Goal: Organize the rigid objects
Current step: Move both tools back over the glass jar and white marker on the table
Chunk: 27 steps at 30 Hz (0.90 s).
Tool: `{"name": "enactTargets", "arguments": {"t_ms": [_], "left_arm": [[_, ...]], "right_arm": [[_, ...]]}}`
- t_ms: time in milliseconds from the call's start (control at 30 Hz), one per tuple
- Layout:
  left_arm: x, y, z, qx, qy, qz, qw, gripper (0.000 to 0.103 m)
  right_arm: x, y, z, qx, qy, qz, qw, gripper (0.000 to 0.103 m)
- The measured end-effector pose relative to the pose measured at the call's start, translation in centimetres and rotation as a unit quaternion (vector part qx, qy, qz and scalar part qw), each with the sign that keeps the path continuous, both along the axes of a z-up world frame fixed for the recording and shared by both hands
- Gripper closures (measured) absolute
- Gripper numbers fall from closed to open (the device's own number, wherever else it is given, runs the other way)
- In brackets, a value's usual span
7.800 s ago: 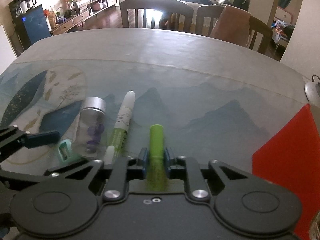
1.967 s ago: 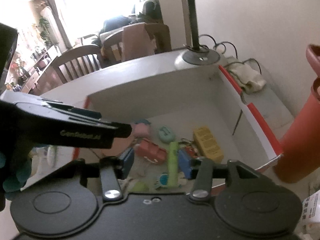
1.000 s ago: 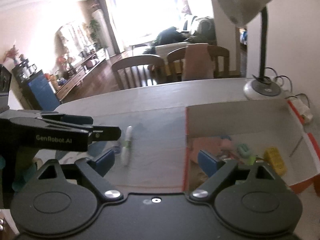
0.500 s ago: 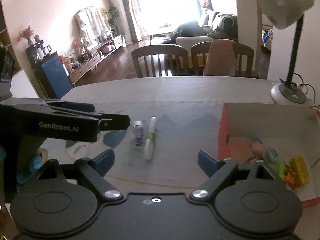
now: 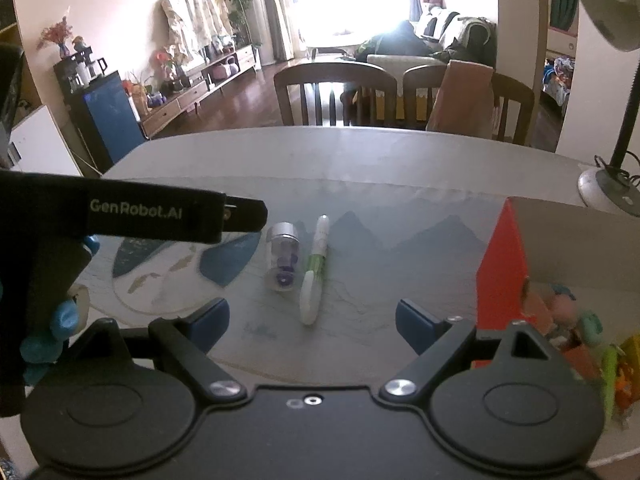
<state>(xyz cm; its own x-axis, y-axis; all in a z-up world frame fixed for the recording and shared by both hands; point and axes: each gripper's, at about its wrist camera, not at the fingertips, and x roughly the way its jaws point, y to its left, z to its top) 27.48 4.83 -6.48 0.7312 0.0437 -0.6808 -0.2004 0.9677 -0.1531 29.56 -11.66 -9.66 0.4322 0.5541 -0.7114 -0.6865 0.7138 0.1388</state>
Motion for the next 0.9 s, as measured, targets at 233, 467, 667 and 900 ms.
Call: {"name": "enactTargets", "arguments": {"t_ms": [233, 467, 667, 900], "left_arm": [[1.5, 1.9, -3.1, -0.01, 0.029, 0.036, 0.9989, 0.001], [3.1, 3.0, -5.7, -0.011, 0.052, 0.063, 0.9966, 0.001], [5.0, 3.5, -7.6, -0.015, 0.073, 0.085, 0.9936, 0.001], [6.3, 3.2, -9.3, 0.001, 0.092, 0.106, 0.9901, 0.001]], "right_arm": [[0.7, 2.0, -2.6, -0.018, 0.0, 0.013, 1.0, 0.016], [2.0, 3.6, -5.0, -0.036, 0.004, 0.016, 0.999, 0.025], [2.3, 4.6, -6.3, -0.052, -0.007, 0.022, 0.998, 0.031], [2.0, 5.6, -7.7, -0.066, -0.014, 0.043, 0.997, 0.032]]}}
